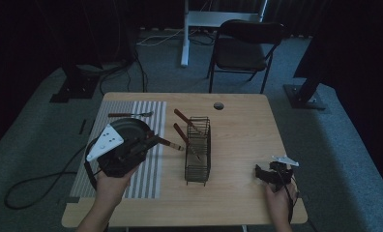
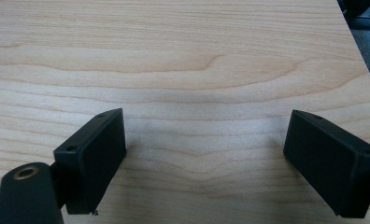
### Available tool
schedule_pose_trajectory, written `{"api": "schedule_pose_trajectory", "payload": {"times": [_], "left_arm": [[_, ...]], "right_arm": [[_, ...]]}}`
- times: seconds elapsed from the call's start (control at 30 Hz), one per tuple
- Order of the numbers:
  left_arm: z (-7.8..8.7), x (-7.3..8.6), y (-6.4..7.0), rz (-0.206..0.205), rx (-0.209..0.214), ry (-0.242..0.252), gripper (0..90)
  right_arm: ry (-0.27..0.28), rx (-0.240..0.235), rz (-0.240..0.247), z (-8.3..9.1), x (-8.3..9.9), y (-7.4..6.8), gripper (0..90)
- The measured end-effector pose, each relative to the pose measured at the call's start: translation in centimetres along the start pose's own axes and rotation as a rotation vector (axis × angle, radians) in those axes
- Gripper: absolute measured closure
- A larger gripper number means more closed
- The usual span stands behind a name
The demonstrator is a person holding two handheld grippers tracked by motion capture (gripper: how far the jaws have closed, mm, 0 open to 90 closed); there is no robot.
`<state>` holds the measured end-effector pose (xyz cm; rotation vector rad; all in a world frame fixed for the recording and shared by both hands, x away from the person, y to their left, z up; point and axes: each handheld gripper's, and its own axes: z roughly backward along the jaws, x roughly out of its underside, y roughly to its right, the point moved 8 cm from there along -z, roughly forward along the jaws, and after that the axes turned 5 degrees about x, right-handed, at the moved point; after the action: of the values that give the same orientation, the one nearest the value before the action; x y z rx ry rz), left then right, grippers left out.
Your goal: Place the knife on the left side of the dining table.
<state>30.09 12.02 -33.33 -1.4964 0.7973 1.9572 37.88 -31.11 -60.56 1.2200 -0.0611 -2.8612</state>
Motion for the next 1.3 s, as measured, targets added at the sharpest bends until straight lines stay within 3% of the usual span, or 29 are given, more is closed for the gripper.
{"api": "schedule_pose_trajectory", "payload": {"times": [0.03, 0.3, 0.67, 0.93, 1.23, 1.3], "left_arm": [[0.7, 0.4, -0.8, 0.002, -0.027, 0.0, 76.7], [2.3, 2.2, -3.1, 0.049, -0.07, -0.019, 76.7], [3.6, 5.7, -5.7, 0.079, -0.127, -0.081, 76.7], [4.2, 8.9, -7.1, 0.131, -0.132, -0.131, 76.7], [4.3, 11.1, -7.5, 0.144, -0.133, -0.169, 76.7], [4.5, 11.8, -7.7, 0.162, -0.133, -0.175, 76.7]], "right_arm": [[0.0, 0.0, 0.0, 0.0, 0.0, 0.0, 12.0], [0.0, 0.0, 0.0, 0.0, 0.0, 0.0, 12.0], [0.0, 0.0, 0.001, 0.0, 0.0, 0.0, 12.0], [-0.001, 0.001, 0.001, 0.0, 0.0, 0.0, 12.0], [-0.001, 0.001, 0.0, 0.0, 0.0, 0.0, 12.0], [-0.001, 0.001, 0.0, 0.0, 0.0, 0.0, 12.0]]}}
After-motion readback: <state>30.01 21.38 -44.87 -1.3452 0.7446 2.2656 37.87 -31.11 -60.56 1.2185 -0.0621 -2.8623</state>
